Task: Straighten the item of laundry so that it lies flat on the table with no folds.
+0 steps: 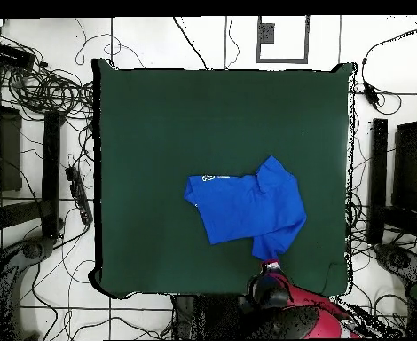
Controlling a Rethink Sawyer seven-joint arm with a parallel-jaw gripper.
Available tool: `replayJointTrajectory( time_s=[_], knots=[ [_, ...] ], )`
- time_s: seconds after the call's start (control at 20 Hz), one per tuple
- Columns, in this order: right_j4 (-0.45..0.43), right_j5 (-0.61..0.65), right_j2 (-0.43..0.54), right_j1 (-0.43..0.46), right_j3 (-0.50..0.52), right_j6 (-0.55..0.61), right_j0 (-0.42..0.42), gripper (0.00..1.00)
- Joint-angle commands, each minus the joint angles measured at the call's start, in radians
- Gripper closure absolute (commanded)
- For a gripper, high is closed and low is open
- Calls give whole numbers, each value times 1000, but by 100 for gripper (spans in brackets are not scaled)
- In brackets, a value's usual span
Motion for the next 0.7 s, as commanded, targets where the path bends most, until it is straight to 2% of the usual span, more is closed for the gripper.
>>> replayJointTrajectory(
  time_s=[0.05, 0.2, 0.4, 0.7],
  knots=[
    [15, 1, 101, 52, -110, 22, 25, 0],
    [52, 68, 70, -14, -84, 37, 68, 0],
    [79, 250, 31, -158, -62, 8, 145, 0],
    [67, 491, 154, -335, -55, -90, 67, 0]
  ],
)
